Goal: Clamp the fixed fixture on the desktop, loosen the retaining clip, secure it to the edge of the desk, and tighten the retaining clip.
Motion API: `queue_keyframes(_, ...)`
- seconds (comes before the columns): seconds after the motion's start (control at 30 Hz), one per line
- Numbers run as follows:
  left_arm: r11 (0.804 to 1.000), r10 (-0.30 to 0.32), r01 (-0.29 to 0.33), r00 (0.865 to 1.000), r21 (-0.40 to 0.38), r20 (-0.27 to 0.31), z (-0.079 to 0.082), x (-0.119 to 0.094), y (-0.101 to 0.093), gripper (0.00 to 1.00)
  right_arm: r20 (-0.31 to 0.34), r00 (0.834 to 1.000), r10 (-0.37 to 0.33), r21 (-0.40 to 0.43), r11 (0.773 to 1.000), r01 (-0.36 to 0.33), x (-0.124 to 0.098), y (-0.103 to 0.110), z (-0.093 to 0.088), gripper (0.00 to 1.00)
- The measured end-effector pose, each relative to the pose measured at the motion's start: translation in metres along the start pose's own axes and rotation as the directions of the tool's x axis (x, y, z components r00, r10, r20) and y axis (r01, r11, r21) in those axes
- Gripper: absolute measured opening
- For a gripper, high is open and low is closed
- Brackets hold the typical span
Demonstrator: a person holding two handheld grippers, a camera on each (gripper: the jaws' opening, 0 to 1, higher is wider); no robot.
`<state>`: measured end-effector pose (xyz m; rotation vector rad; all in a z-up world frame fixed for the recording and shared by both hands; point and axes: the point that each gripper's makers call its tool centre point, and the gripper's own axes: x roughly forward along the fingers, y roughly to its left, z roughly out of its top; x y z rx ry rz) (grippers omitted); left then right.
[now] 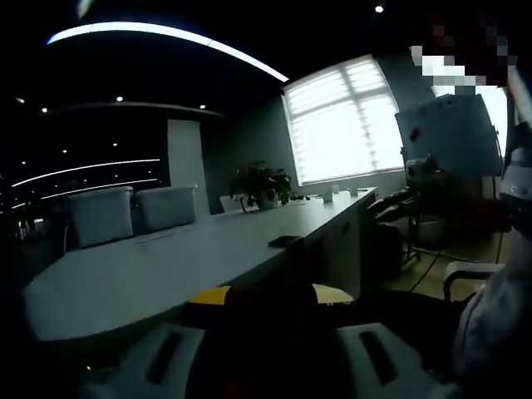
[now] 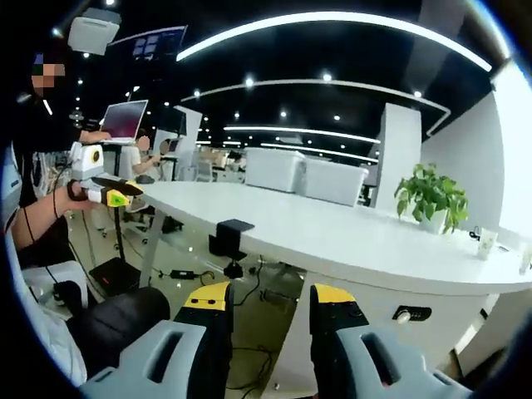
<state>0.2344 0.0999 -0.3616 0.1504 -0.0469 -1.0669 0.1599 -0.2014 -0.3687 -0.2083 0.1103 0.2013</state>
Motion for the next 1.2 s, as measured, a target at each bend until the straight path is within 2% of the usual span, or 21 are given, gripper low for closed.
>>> queue_keyframes(0.23,1.000,-0.006,0.005,1.000,-0.010,-0.017,-0.007,0.003,-0.002,0.36,-0.027,1.000,0.017,-0.029,0.999,-0.017,0.002,0.006,-0.008,0.35)
queue_keyframes(0.47,1.000,-0.002,0.002,1.000,-0.004,-0.017,-0.006,0.003,-0.002,0.36,-0.032,0.999,0.020,-0.044,0.999,-0.021,0.005,0.007,-0.010,0.35)
queue_keyframes(1.2,1.000,-0.007,0.007,1.000,-0.006,-0.012,-0.009,0.002,0.000,0.37,-0.034,0.999,0.006,-0.033,0.999,-0.007,0.005,0.003,-0.013,0.35)
